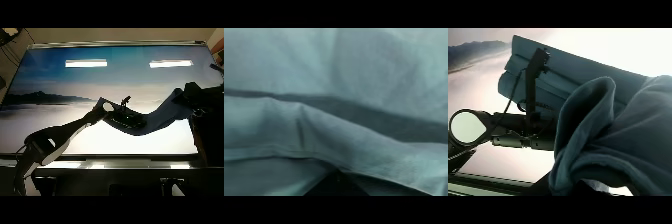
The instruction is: Fold the shirts.
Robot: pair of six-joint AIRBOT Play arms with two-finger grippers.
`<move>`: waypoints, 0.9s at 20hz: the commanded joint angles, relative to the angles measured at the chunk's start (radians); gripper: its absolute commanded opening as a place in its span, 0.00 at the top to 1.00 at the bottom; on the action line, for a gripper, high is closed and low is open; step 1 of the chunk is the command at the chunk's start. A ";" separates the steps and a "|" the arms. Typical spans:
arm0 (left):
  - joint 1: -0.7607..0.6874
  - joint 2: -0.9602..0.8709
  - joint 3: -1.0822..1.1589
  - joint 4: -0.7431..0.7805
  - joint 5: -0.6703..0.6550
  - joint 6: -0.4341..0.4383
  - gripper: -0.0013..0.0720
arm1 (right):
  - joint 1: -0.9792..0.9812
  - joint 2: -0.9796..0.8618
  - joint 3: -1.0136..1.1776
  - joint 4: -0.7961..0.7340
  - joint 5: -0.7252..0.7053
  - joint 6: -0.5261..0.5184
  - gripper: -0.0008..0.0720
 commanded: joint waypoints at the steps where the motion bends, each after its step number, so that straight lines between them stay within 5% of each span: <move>1: -0.021 -0.042 0.054 -0.053 -0.039 0.070 0.95 | -0.001 0.026 0.001 -0.002 0.019 0.011 0.92; 3: 0.056 0.010 0.055 0.053 -0.095 0.105 0.95 | 0.000 0.006 0.001 0.026 -0.009 0.011 0.92; 8: 0.348 0.295 0.054 0.537 -0.149 0.017 0.95 | 0.174 -0.120 0.001 0.084 -0.179 -0.008 0.92; 15: 0.727 0.684 0.053 0.579 -0.170 0.018 0.95 | 0.558 -0.541 0.001 0.188 -0.586 0.021 0.92; 16: 0.747 0.717 0.053 0.579 -0.172 0.018 0.95 | 0.583 -0.602 0.001 0.223 -0.635 0.033 0.87; 17: 0.758 0.747 0.053 0.579 -0.173 0.018 0.95 | 0.599 -0.647 0.001 0.251 -0.678 0.056 0.53; 18: 0.761 0.766 0.053 0.580 -0.177 0.018 0.95 | 0.603 -0.682 0.001 0.280 -0.700 0.072 0.07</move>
